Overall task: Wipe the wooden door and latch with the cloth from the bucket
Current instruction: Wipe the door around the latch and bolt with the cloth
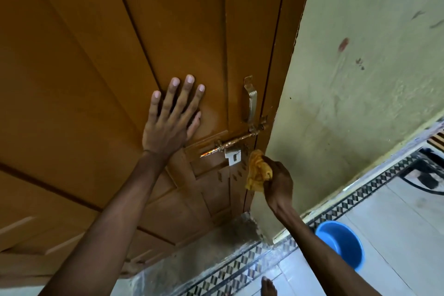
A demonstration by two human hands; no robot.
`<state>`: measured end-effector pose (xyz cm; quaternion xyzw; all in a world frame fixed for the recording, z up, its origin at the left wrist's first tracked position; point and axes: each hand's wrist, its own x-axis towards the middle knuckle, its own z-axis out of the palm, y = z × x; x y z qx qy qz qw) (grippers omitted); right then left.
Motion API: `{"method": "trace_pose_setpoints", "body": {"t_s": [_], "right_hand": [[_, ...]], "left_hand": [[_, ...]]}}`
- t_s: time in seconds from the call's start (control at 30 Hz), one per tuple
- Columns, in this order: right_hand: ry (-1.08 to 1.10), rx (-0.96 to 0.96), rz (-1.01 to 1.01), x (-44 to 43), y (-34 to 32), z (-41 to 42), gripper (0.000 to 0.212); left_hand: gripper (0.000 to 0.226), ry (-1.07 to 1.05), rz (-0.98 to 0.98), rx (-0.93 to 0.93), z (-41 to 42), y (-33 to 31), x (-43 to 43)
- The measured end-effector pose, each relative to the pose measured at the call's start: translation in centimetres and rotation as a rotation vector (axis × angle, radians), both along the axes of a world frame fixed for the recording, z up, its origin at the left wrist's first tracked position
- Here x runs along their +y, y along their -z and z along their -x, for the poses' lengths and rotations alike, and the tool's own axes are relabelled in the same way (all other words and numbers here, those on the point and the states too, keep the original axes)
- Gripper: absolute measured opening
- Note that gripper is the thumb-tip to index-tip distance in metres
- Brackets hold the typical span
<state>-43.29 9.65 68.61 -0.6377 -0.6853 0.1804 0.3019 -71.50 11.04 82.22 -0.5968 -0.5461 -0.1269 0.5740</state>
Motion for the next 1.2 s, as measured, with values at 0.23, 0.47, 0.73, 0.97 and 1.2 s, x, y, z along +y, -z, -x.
{"method": "trace_pose_setpoints", "body": {"t_s": [0.23, 0.47, 0.73, 0.97, 1.2], "right_hand": [[-0.078, 0.223, -0.188, 0.8, -6.2, 5.1, 0.048], [-0.245, 0.208, -0.126, 0.6, -4.5, 8.0, 0.027], [-0.037, 0.294, -0.177, 0.9, -4.4, 8.3, 0.051], [-0.347, 0.366, 0.224, -1.8, -1.7, 6.4, 0.042], [-0.177, 0.304, -0.056, -2.3, -6.2, 4.8, 0.054]], "left_hand": [[0.063, 0.001, 0.005, 0.001, -0.1, -0.1, -0.1], [0.061, 0.006, 0.007, 0.001, -0.1, -0.1, -0.2], [0.062, 0.026, -0.002, 0.0, 0.0, -0.1, 0.0], [0.062, 0.029, -0.006, 0.001, -0.1, -0.1, -0.1], [0.062, 0.02, -0.003, -0.008, -0.2, -0.1, -0.2]]}}
